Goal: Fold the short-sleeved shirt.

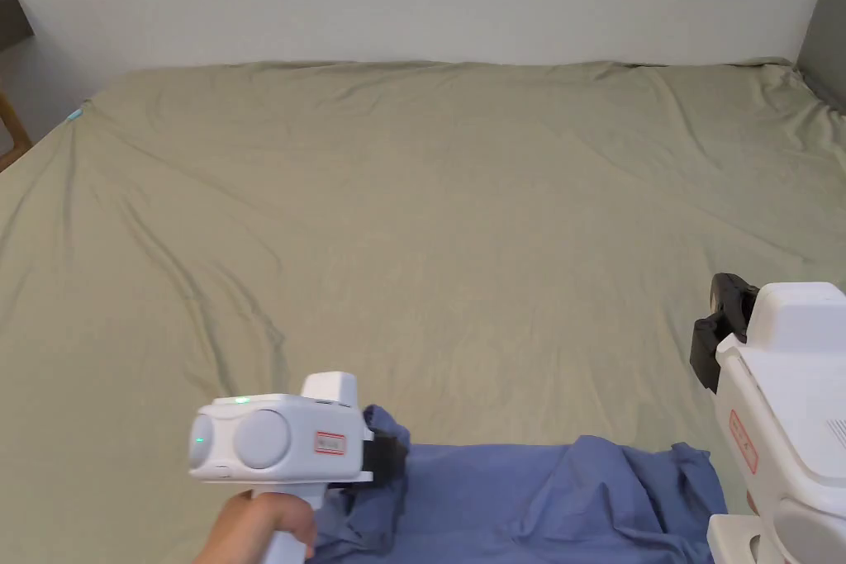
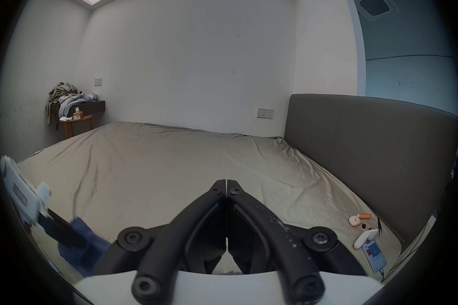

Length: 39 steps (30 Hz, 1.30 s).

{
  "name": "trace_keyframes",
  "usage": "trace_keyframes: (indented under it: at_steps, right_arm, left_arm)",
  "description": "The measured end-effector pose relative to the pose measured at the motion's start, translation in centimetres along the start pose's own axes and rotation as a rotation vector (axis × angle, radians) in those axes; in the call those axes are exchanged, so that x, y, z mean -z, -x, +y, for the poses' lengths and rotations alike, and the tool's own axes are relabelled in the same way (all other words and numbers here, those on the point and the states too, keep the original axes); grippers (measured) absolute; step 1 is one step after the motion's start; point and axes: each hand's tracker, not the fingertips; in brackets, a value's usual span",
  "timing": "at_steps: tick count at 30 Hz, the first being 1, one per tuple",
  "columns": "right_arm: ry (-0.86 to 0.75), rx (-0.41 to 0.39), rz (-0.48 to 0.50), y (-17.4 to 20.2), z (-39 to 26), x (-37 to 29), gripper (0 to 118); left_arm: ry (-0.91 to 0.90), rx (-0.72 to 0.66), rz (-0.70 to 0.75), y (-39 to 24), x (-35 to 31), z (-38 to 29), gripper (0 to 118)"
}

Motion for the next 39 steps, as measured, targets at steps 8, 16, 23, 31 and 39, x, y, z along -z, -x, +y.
trace_keyframes:
  at_steps: [8,16,23,31,39]
  right_arm:
    - [0.015,0.0,-0.034,-1.8,-0.5,-0.5,1]
    - [0.017,0.01,-0.047,-2.3,-0.5,-0.7,1]
    - [0.005,0.004,-0.03,-1.7,0.0,-0.8,1]
    - [0.011,0.004,-0.02,-1.4,-0.2,-0.7,1]
    - [0.027,0.007,-0.023,-2.2,-0.8,-0.4,1]
  left_arm:
    - [0.073,0.055,0.013,-4.6,4.9,-1.4,68]
    - [-0.159,-0.018,-0.056,-4.1,-0.3,-1.1,116]
    - [-0.444,0.076,0.123,-2.1,-4.8,-2.9,14]
    - [-0.339,0.188,0.241,-1.7,-0.6,-6.3,0]
    - [-0.183,0.184,0.142,-4.6,4.6,-8.8,0]
